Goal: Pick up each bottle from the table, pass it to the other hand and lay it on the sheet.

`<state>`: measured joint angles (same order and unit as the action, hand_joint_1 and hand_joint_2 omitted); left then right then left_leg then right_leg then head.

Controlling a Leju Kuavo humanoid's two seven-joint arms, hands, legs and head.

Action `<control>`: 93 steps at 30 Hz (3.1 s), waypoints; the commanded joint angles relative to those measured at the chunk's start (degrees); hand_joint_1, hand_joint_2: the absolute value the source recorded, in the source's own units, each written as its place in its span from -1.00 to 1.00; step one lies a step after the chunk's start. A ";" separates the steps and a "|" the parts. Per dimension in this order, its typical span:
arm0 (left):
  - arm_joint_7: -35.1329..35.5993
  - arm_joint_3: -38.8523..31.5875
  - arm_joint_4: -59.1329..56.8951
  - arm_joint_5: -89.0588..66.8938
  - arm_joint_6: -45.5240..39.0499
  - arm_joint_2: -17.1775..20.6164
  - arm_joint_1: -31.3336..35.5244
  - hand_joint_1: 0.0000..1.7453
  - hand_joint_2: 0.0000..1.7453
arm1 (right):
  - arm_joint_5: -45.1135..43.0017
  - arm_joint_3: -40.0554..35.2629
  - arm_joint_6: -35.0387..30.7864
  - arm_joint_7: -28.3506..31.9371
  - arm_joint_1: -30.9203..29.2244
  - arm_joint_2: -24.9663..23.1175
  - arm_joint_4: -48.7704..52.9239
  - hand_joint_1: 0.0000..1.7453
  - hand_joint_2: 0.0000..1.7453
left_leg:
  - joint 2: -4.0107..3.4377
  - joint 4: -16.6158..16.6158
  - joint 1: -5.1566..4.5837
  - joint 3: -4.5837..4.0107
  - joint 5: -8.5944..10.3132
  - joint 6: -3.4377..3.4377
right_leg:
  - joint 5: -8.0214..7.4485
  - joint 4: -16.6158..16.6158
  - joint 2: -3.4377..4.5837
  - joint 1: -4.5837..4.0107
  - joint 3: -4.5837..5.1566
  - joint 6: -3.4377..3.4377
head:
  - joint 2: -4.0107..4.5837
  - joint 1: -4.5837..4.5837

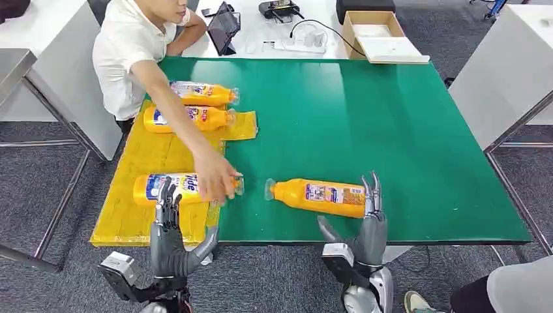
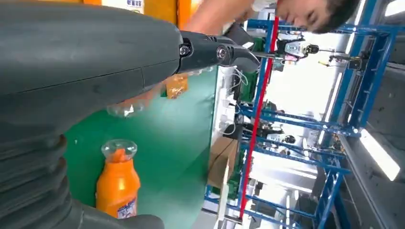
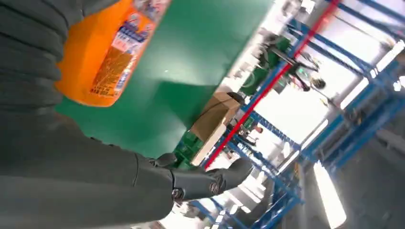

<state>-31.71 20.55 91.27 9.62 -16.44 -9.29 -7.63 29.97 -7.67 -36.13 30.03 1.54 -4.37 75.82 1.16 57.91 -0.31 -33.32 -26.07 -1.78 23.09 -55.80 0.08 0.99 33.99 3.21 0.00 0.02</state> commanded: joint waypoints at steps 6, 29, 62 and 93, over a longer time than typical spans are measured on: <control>-0.27 2.84 -2.69 -0.96 1.71 1.31 1.85 -1.00 1.00 | 17.93 -0.07 -3.87 -8.24 -8.72 3.34 -17.84 -1.00 1.00 | -0.13 -0.07 0.06 0.24 -0.04 0.11 | 0.01 0.09 0.04 -0.08 -0.21 -0.13 | 0.00 0.02; 0.99 2.92 -3.66 -6.44 0.89 0.64 1.75 -1.00 1.00 | 42.77 14.50 -3.87 -18.47 -10.15 0.82 -15.51 -1.00 1.00 | -0.09 -0.04 0.02 0.12 -0.03 0.07 | 0.01 0.04 0.04 -0.03 -0.10 -0.08 | 0.00 0.00; 5.40 3.87 -4.31 -4.00 10.83 2.25 3.10 -1.00 1.00 | 12.77 -2.00 31.75 -21.11 -15.98 13.60 -20.37 -1.00 1.00 | -0.18 -0.03 0.01 0.17 -0.05 0.10 | 0.00 0.03 0.10 -0.03 -0.15 -0.11 | 0.00 0.00; 9.43 2.99 -5.96 0.42 18.52 1.25 5.15 -1.00 1.00 | 13.53 -11.41 37.10 -26.86 -32.25 15.60 -42.26 -1.00 1.00 | -0.14 -0.02 0.01 0.24 0.01 0.05 | -0.03 0.03 0.06 -0.04 -0.22 -0.08 | 0.00 0.00</control>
<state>-22.62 23.32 88.80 9.68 1.95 -8.83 -4.44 43.36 -16.09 0.15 3.10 -27.24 12.00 41.72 1.18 57.94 -0.34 -33.29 -26.00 -1.86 23.03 -55.81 0.08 1.00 33.95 3.28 0.00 0.02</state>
